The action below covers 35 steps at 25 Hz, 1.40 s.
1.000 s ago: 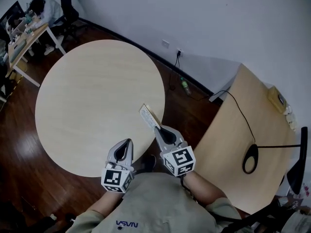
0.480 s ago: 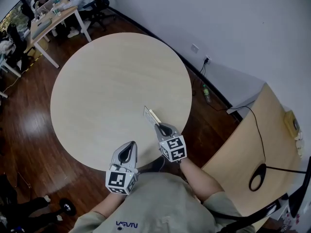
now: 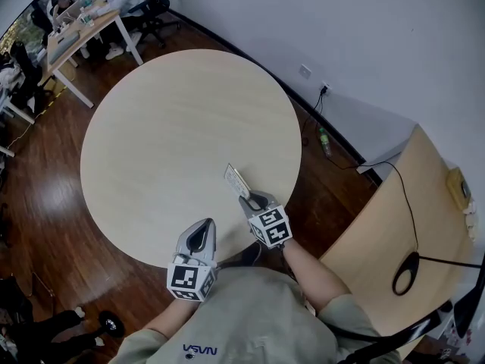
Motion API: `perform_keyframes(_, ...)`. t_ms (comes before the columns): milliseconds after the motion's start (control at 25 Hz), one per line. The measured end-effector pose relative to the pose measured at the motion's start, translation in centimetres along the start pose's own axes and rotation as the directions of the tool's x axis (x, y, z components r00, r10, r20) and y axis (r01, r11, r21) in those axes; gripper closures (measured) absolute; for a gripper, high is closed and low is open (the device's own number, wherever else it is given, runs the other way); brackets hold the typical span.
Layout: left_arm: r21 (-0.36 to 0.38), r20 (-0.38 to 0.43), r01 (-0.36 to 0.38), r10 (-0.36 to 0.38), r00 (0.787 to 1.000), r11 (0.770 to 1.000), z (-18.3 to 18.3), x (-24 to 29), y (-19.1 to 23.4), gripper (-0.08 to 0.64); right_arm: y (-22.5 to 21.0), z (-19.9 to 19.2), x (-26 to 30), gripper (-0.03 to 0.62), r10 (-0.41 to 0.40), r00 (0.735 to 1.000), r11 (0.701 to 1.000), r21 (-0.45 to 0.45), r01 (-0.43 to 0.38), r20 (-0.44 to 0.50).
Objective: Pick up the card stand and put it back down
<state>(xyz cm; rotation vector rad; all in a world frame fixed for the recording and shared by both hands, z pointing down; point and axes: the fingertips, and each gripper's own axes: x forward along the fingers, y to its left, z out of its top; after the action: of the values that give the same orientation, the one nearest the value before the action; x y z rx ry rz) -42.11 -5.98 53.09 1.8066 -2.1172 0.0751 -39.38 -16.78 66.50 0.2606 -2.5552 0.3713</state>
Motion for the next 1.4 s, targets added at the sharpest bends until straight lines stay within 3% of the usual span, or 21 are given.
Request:
perform_keyframes(80,0.002,0.005,0.024,-0.024,1.000,1.000,0.3,0.4,-0.5,0.557,0.3,-0.3,-1.0,0.466,0.019,1.000,1.000,0.017,-0.018,-0.011)
perform_keyframes(280,0.013,0.018,0.107,-0.108,0.994,0.994,0.7,1.9,-2.4,0.557,-0.9,0.2,-5.8,0.469,-0.069,0.996,0.994,0.093,0.063,0.064)
perform_keyframes(360,0.022,0.024,0.143,-0.144,0.989,0.989,1.0,2.5,-3.5,0.557,-1.5,1.3,-8.0,0.490,-0.133,0.984,0.986,0.120,0.119,0.115)
perform_keyframes(440,0.041,0.031,0.179,-0.180,0.983,0.983,1.6,2.9,-4.6,0.557,-2.0,3.0,-11.1,0.560,-0.212,0.960,0.972,0.144,0.187,0.183)
perform_keyframes(480,0.052,0.035,0.195,-0.197,0.980,0.980,2.0,3.0,-5.1,0.557,-2.1,3.8,-12.9,0.588,-0.247,0.945,0.964,0.158,0.215,0.216)
perform_keyframes(680,0.104,0.037,0.268,-0.273,0.961,0.958,3.4,2.9,-7.8,0.557,-1.6,5.0,-21.7,0.592,-0.387,0.872,0.918,0.217,0.332,0.299)
perform_keyframes(920,0.134,0.017,0.393,-0.398,0.917,0.910,3.7,2.7,-11.4,0.557,-2.3,4.9,-29.0,0.592,-0.576,0.747,0.814,0.316,0.487,0.332)
perform_keyframes(1120,0.162,0.015,0.509,-0.518,0.855,0.845,4.4,2.6,-17.1,0.557,-1.7,4.6,-34.8,0.592,-0.671,0.651,0.741,0.355,0.570,0.354)
perform_keyframes(1400,0.221,0.004,0.644,-0.661,0.750,0.732,5.2,-0.5,-25.7,0.557,0.7,0.9,-43.7,0.592,-0.783,0.509,0.622,0.436,0.650,0.358)
